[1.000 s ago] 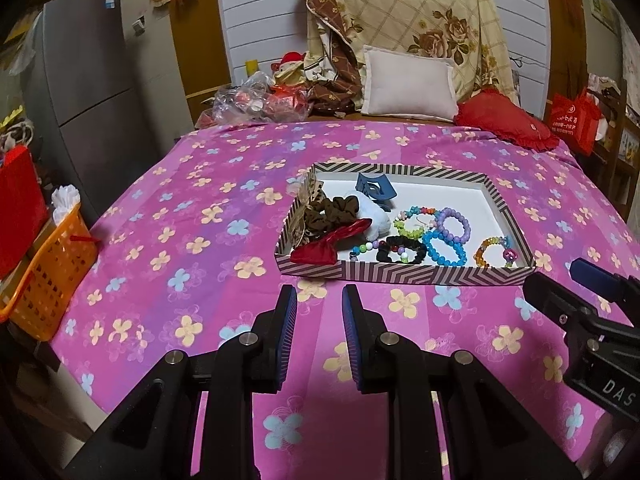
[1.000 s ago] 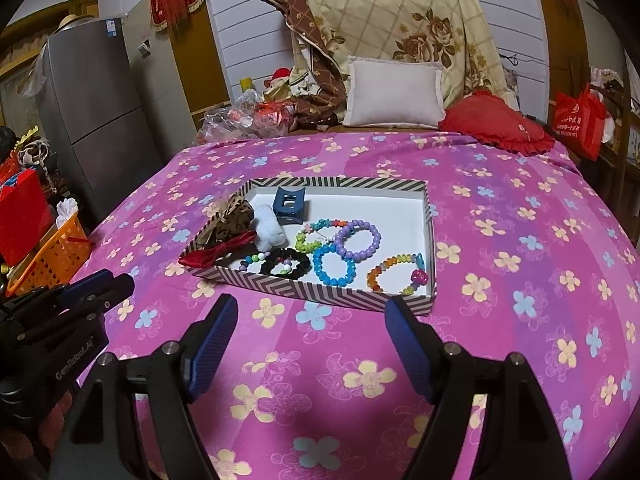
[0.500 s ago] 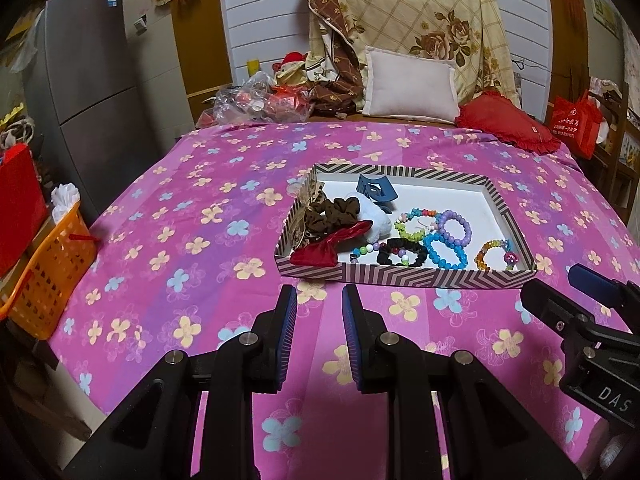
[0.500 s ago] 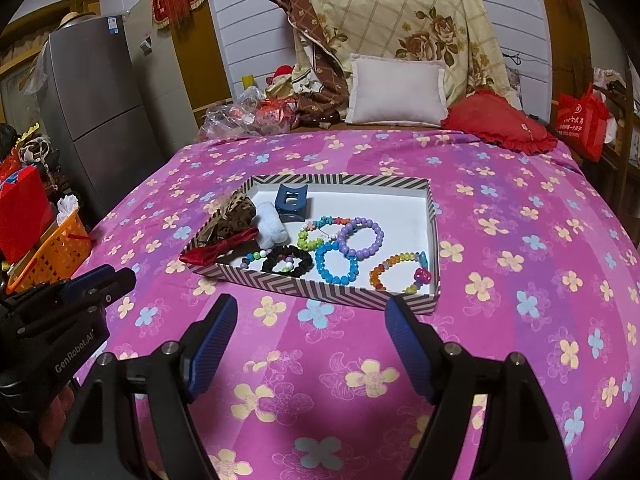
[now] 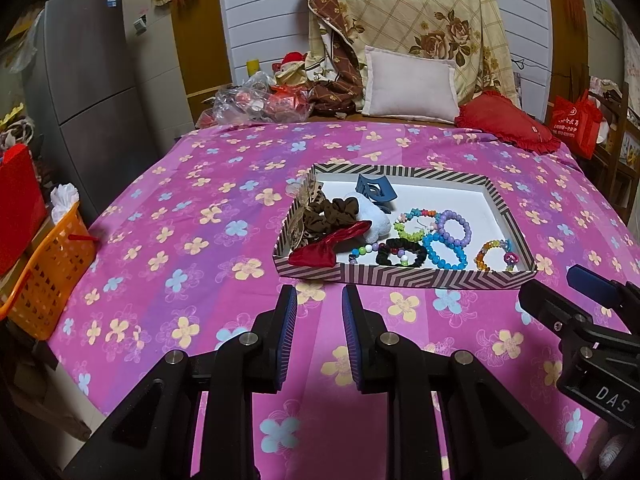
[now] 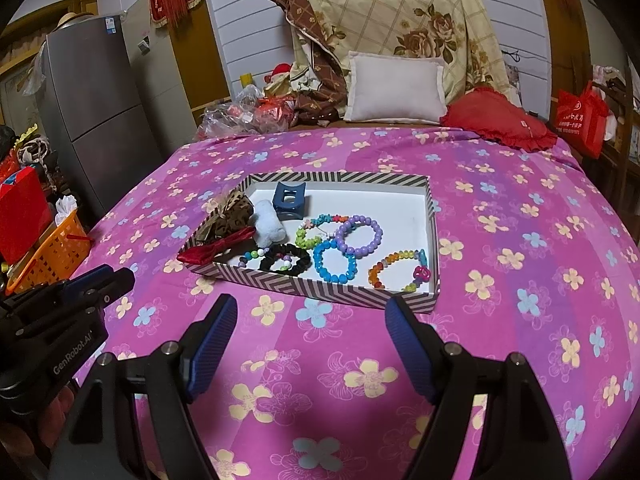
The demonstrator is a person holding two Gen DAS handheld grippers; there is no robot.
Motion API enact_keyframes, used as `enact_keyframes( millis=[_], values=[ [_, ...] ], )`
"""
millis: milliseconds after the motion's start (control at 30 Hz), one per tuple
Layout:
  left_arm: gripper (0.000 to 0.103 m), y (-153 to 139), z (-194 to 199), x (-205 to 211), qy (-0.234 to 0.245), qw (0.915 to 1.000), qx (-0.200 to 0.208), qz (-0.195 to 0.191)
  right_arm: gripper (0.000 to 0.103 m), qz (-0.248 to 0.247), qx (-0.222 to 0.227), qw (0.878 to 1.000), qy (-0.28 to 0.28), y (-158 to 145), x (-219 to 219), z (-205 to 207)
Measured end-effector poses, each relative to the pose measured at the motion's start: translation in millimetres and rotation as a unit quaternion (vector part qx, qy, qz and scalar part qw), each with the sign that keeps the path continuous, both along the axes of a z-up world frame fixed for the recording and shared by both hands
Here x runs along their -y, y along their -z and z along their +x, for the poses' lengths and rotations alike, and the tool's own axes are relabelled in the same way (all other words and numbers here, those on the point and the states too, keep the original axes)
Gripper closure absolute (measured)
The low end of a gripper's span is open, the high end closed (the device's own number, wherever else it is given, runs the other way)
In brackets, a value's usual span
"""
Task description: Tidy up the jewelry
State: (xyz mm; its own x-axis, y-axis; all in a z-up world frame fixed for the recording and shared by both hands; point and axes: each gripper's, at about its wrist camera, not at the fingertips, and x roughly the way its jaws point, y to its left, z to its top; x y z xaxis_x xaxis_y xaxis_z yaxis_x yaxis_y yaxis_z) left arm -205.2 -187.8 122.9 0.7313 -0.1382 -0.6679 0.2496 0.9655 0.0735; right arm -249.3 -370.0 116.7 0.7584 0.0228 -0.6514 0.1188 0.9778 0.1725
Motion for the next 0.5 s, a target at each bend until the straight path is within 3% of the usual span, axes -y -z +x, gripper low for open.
enact_keyframes(
  millis=[500],
  values=[
    [0.076,4.8,5.4,3.0,0.001,1.0000,-0.008,-0.003,0.023,0.002,-0.010,1.000,-0.001,6.9,2.4,5.5]
  ],
)
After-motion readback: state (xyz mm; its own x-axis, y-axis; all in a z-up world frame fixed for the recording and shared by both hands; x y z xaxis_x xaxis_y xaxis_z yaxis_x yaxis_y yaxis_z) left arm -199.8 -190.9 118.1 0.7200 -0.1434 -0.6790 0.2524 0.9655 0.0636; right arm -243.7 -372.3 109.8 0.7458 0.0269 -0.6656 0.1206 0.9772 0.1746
